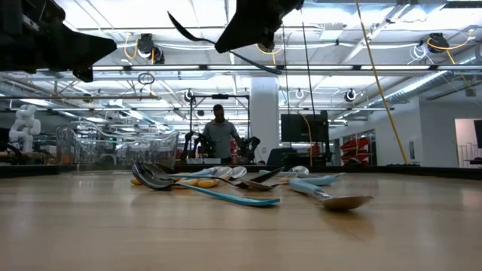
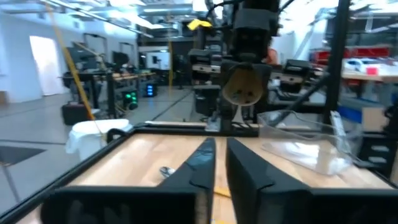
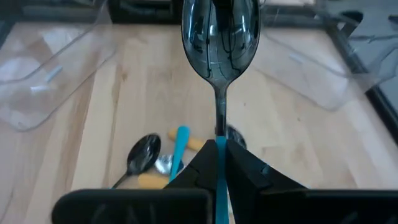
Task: Sort silverware by color (type)
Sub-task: Put the blue spoon into the top left transparent bin
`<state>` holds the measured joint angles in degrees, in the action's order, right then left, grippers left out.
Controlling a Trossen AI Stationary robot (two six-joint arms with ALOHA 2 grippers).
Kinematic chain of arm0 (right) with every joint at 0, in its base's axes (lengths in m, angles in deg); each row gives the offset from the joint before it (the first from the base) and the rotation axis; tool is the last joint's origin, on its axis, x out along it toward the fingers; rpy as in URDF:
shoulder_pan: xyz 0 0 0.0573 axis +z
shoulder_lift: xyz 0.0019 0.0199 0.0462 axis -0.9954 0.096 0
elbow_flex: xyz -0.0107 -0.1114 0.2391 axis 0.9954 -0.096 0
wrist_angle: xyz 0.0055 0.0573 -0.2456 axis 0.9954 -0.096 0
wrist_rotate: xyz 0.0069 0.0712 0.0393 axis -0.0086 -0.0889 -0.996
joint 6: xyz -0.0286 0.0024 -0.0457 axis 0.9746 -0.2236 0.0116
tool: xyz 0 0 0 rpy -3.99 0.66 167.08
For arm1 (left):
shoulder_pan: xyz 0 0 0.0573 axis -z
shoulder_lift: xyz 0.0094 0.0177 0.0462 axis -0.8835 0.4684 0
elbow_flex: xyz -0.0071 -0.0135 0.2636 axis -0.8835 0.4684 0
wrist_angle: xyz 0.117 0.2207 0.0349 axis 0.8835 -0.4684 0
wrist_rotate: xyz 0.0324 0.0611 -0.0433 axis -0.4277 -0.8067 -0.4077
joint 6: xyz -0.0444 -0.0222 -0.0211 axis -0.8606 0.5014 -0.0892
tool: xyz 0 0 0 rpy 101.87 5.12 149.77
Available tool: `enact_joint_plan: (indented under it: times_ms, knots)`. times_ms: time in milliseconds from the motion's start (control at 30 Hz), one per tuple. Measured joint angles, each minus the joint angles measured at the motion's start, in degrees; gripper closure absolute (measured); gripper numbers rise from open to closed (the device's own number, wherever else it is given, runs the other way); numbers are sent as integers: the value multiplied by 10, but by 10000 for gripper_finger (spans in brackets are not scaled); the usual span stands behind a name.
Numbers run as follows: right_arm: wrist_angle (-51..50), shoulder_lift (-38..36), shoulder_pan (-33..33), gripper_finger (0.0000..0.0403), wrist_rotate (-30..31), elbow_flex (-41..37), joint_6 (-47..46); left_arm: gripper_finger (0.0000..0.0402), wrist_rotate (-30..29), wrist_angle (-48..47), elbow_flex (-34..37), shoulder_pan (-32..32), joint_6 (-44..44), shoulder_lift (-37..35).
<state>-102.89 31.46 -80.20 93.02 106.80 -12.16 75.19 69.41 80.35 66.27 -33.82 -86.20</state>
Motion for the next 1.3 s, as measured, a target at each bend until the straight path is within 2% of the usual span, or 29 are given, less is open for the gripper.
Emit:
enact_joint_plan:
  times_ms: [167,300,467,633,933,1133,1300]
  knots:
    - [71,0,-23,392,-3,0,29,275,-27,50,0,0,1,14]
    - [133,0,-46,392,-40,0,38,210,-28,110,0,0,18,53]
    - [162,0,-64,392,-64,0,42,156,-30,121,-29,0,16,124]
    - [170,0,-73,392,-90,0,56,140,-33,121,-99,3,35,232]
    - [170,3,-63,392,-91,0,81,140,-33,114,-217,43,63,465]
    - [139,3,-54,392,-89,-1,85,140,-45,150,-236,53,-8,578]
    - [189,3,-46,392,-89,-36,81,140,-70,245,-237,53,-36,651]
